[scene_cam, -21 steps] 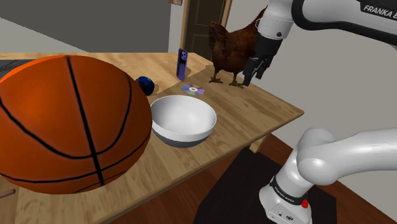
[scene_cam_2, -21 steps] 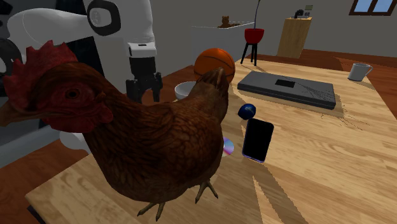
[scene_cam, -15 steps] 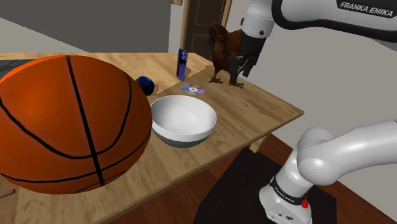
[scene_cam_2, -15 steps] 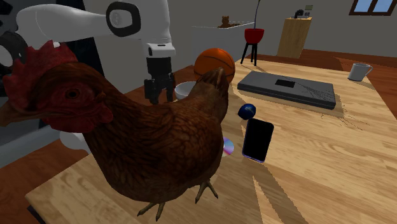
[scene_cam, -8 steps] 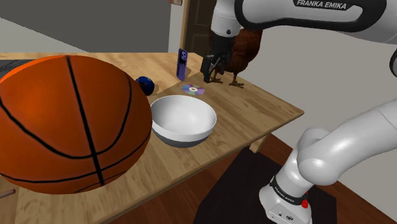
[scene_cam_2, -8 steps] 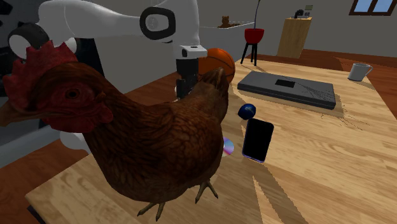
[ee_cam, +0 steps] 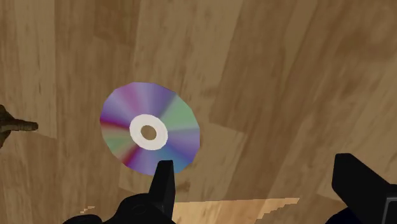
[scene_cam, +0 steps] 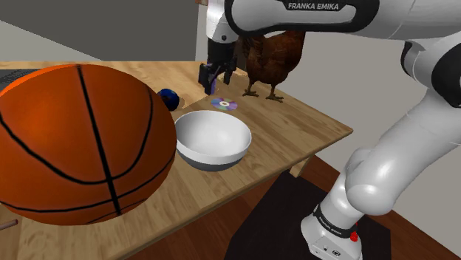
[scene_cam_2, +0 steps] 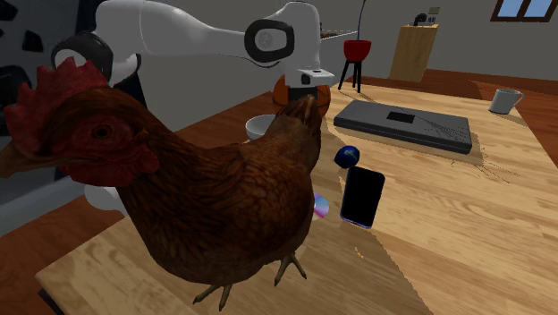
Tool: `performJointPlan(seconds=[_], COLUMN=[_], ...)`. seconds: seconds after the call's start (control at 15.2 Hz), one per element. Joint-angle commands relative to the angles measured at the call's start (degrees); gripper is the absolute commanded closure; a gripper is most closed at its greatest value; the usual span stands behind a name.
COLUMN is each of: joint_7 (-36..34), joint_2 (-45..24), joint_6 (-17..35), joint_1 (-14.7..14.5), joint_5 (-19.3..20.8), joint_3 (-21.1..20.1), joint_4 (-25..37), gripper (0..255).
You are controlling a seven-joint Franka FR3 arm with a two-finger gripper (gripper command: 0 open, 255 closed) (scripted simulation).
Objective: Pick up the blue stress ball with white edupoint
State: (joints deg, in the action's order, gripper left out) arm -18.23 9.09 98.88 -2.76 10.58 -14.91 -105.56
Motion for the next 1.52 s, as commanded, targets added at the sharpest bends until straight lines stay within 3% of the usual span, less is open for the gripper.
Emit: performJointPlan(seconds=[0.0, 0.4, 0.79, 1.39, 1.45], joint_7=[-1.5, -4.5, -5.1, -6.9, -6.8], joint_2=[-4.8, -19.4, -34.9, -33.3, -33.4], joint_6=[-0.7, -3.4, -9.3, -2.8, -2.8], joint_1=[-0.6, -3.7, -9.4, -8.1, -8.1], joint_5=[1.7, 7.8, 14.1, 13.7, 13.7], joint_3=[-1.4, -3.9, -4.2, -4.2, -4.1], joint_4=[5.1, 20.8, 40.9, 32.7, 32.7], gripper=[0, 0, 0, 0, 255])
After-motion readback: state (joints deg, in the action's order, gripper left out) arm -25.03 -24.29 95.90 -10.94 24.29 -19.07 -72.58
